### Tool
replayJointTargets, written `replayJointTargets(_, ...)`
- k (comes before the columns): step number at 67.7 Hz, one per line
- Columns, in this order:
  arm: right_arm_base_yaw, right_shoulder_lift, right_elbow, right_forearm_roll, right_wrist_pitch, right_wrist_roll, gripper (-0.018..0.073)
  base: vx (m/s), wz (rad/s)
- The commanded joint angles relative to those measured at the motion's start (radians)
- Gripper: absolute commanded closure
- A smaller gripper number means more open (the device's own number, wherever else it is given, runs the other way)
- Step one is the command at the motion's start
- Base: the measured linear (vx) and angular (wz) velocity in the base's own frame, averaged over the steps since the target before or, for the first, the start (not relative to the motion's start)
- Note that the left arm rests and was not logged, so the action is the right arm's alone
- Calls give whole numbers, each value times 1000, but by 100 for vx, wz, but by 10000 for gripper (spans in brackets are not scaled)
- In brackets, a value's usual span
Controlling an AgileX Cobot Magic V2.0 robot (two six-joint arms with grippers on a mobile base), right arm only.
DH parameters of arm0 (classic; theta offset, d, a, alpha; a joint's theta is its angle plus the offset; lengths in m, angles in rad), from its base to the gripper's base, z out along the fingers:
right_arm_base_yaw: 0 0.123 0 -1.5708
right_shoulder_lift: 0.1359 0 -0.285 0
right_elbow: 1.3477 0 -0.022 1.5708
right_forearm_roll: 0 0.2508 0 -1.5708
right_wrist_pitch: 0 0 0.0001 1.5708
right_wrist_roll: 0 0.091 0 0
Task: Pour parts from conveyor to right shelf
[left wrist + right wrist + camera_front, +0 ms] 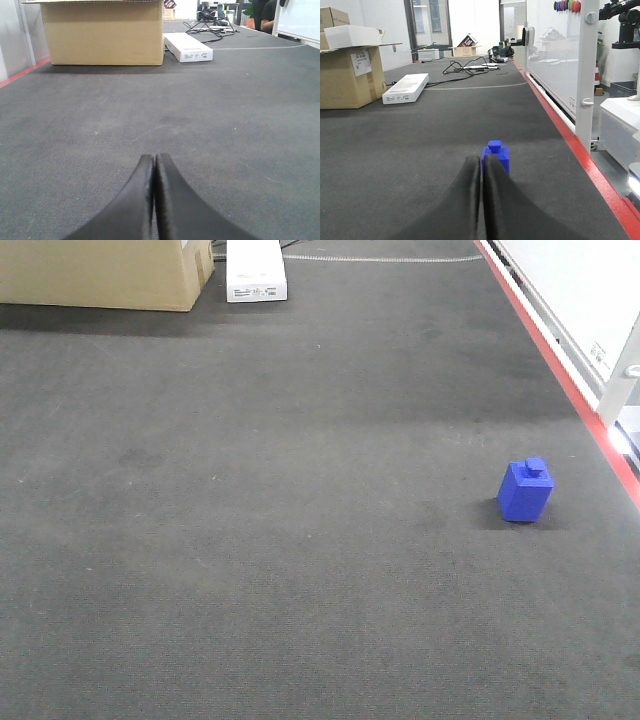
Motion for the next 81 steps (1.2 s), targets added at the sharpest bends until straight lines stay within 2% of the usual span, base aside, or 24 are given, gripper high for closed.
replayJointTargets(1,-5,-18,1,-6,-73,2,569,0,0)
replayJointTargets(66,-5,-18,1,-6,-79,2,569,0,0)
replayJointTargets(81,-5,-18,1,8,-144,2,569,0,0)
